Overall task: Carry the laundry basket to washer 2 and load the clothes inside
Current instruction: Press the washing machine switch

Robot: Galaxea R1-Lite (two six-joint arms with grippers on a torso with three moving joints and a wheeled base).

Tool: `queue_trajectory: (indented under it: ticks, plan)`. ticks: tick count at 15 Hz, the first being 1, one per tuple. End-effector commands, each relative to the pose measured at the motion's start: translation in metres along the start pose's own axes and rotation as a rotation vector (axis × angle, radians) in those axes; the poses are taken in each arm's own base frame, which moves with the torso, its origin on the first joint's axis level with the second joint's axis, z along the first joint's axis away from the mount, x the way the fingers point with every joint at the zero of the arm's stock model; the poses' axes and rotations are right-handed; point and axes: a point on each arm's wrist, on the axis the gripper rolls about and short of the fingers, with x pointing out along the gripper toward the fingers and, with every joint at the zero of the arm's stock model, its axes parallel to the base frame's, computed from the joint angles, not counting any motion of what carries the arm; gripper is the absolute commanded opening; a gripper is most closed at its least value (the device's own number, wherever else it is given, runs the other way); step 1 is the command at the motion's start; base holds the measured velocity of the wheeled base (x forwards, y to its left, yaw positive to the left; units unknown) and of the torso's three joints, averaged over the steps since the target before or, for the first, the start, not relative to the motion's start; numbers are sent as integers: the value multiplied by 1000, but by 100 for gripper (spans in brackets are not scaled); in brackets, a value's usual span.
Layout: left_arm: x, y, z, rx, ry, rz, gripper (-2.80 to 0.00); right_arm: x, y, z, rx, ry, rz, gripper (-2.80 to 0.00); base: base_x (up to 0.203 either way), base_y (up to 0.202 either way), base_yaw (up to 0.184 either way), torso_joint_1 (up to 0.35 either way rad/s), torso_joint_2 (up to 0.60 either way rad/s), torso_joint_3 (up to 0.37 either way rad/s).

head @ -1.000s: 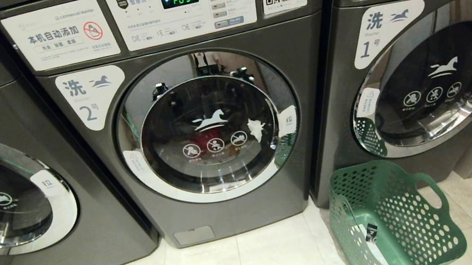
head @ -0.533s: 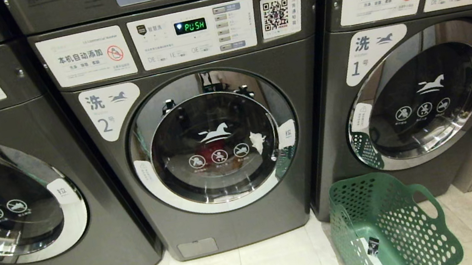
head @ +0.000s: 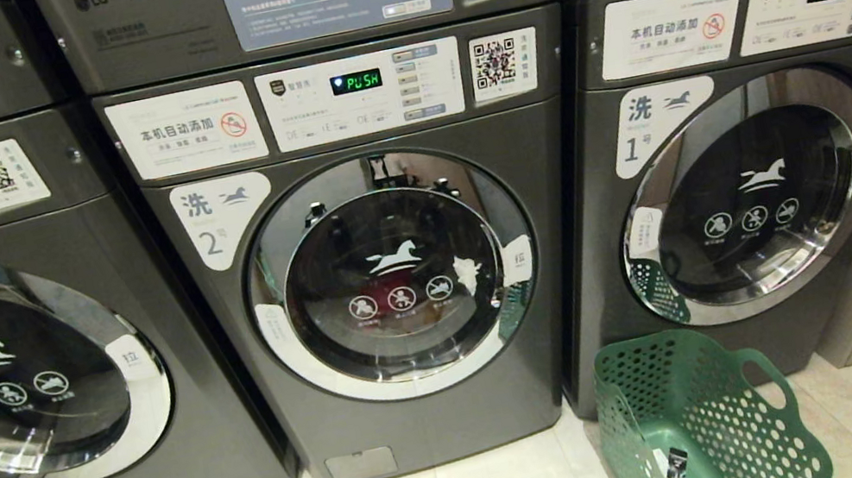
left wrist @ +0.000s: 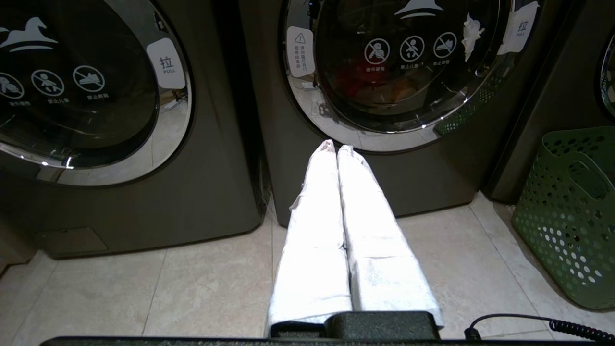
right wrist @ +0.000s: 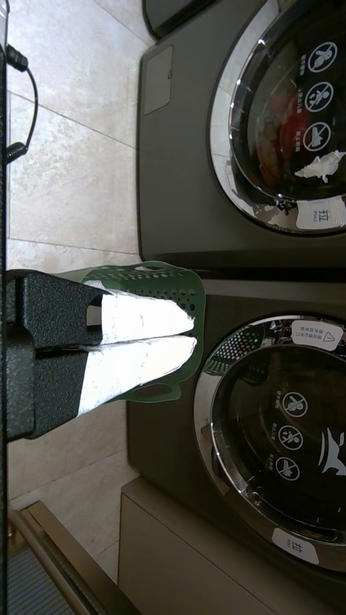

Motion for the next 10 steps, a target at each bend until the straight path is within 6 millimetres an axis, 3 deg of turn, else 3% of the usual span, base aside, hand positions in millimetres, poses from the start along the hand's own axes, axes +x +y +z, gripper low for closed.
queue_trajectory:
  ticks: [1, 10]
  plan:
    - [0, 0, 0, -4, 0, 1, -280, 0, 0, 0, 0, 3, 1, -280, 0, 0, 0, 0, 0, 0]
    - [0, 0, 0, 5, 0, -2, -280, 0, 0, 0, -1, 2, 2, -280, 0, 0, 0, 0, 0, 0]
